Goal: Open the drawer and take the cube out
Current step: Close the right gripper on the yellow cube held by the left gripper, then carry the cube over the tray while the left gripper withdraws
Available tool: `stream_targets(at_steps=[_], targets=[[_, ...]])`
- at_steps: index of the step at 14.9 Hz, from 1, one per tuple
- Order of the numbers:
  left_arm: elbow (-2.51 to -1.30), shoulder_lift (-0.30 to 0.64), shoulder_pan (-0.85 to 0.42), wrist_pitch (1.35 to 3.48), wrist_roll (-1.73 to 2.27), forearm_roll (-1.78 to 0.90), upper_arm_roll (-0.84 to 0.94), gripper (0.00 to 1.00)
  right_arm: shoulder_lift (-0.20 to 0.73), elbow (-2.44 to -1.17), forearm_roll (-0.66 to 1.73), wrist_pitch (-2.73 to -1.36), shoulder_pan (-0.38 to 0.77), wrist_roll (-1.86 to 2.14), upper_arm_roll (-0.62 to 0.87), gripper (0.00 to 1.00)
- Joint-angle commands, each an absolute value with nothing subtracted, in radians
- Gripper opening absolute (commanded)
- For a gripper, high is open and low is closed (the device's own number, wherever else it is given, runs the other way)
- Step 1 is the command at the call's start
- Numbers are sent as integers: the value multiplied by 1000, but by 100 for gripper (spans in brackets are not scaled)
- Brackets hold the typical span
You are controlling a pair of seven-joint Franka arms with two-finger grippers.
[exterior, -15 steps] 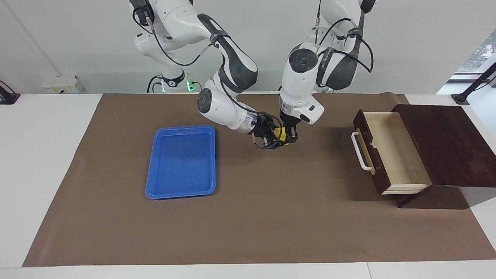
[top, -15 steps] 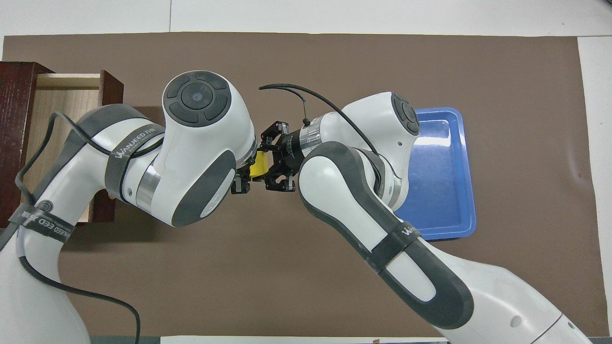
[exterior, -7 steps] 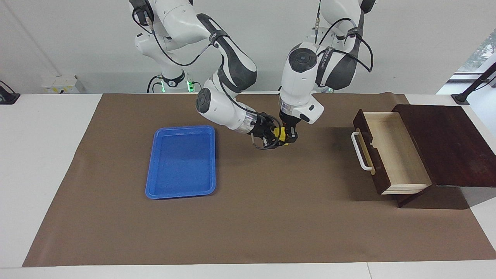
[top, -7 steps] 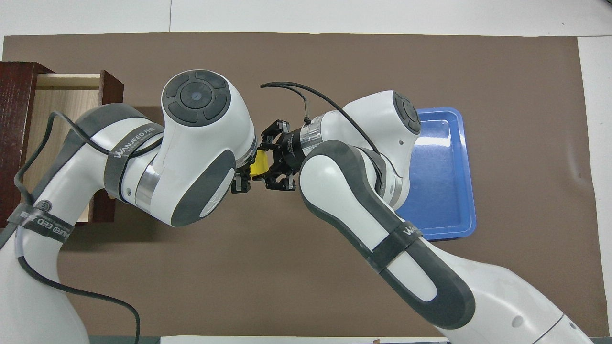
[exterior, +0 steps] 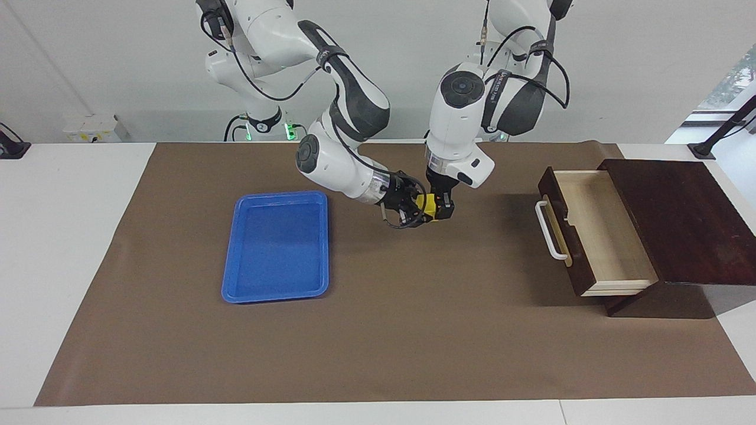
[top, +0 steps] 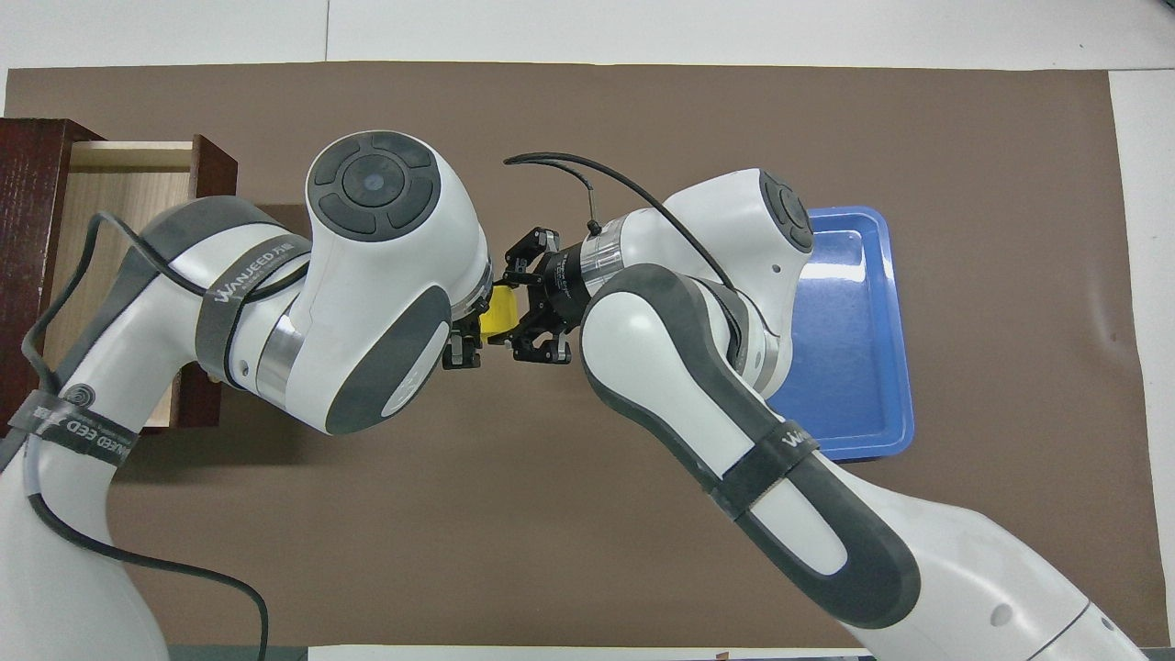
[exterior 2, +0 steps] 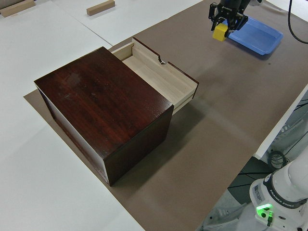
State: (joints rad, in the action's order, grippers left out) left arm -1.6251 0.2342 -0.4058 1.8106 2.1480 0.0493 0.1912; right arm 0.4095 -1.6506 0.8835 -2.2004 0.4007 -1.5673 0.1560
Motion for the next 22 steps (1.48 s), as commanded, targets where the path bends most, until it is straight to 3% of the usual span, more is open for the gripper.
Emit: stream_targets(at_steps=[1, 7, 15, 22], targets=[[-1597, 225, -411, 1786, 2128, 52, 178, 100, 407, -1638, 879, -2178, 382, -1592, 164, 0], [-1630, 213, -346, 1795, 2022, 57, 170, 100, 407, -1623, 873, -2122, 316, -1585, 163, 0], [-1788, 169, -94, 1920, 1760, 113, 169, 100, 410, -1629, 764, -1962, 52, -1439, 161, 0], [-1804, 163, 29, 1930, 1588, 115, 167, 100, 403, -1690, 677, -1878, -101, -1329, 156, 0]])
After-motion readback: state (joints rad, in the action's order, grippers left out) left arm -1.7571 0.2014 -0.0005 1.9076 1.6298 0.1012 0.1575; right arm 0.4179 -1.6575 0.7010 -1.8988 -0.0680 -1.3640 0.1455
